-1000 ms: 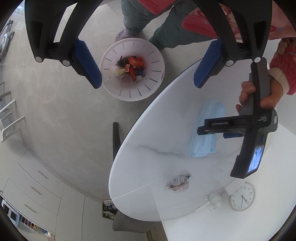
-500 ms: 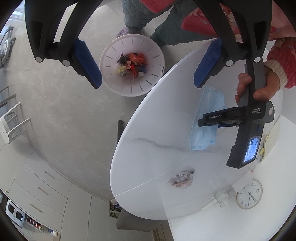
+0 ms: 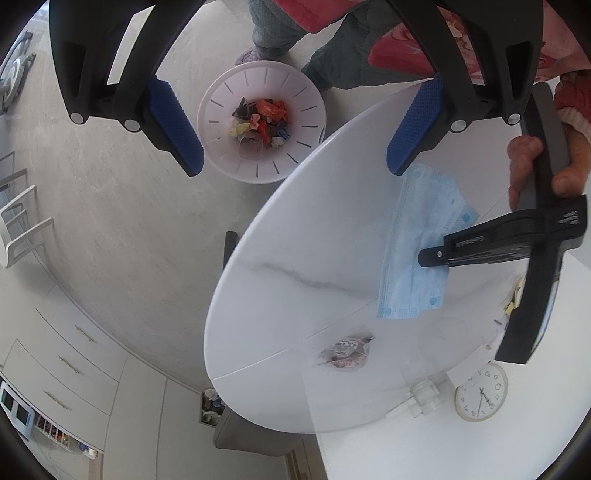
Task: Collect trash
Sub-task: 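Grasp the blue face mask with the left tool while the right tool grasps the clear snack bag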
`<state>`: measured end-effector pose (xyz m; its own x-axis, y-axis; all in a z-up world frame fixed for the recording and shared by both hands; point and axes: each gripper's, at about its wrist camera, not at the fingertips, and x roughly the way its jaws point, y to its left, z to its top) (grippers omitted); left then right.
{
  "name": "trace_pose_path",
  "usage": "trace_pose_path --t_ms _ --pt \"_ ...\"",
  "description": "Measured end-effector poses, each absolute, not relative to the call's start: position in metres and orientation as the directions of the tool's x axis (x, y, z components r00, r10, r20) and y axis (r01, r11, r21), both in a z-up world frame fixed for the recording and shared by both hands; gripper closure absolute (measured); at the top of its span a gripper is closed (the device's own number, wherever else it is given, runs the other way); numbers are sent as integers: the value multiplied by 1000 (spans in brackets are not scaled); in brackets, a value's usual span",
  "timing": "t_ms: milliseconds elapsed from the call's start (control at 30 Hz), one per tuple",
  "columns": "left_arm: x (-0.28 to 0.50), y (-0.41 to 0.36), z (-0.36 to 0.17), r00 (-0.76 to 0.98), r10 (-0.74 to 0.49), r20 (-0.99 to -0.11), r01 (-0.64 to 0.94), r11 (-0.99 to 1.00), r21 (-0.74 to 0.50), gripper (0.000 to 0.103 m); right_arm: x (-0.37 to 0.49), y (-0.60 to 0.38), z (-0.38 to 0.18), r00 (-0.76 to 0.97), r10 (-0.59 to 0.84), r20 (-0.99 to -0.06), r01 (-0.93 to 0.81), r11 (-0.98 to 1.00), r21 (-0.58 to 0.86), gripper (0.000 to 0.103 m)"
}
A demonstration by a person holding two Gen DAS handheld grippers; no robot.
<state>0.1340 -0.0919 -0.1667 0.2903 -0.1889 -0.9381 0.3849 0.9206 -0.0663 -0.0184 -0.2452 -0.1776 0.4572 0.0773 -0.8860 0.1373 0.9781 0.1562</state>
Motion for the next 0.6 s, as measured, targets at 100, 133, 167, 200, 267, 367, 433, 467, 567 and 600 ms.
trace_pose_path --t_ms 100,133,167,200,267,367,433,467,567,600 --pt "134 -80 -156 299 -193 -935 357 931 -77 78 1 -238 -177 456 92 -885 93 984 150 4" --pt "135 -73 -152 304 -195 -932 344 935 -83 78 7 -236 -176 456 96 -885 83 985 149 4" --pt "137 -68 -150 309 -193 -931 333 939 -84 78 15 -234 -176 457 102 -884 71 986 150 4" --pt "140 -61 -148 313 -188 -931 320 944 -83 78 24 -232 -176 459 110 -882 57 987 152 4" --pt "148 -53 -148 316 -182 -931 300 950 -84 78 48 -225 -176 458 118 -881 30 988 148 4" --pt "166 -41 -148 321 -178 -930 284 955 -84 78 88 -215 -176 459 123 -880 2 990 140 4" --pt "182 -35 -149 325 -176 -929 277 957 -84 78 114 -209 -177 458 126 -880 -15 991 134 4" --pt "189 -33 -151 324 -177 -929 273 958 -87 78 130 -204 -179 454 122 -883 -23 992 126 4" --pt "214 -27 -157 318 -185 -930 263 959 -101 78 174 -194 -186 439 113 -891 -35 994 108 4" --pt "222 -26 -159 318 -184 -930 261 960 -101 78 185 -192 -189 435 112 -893 -37 994 106 4"
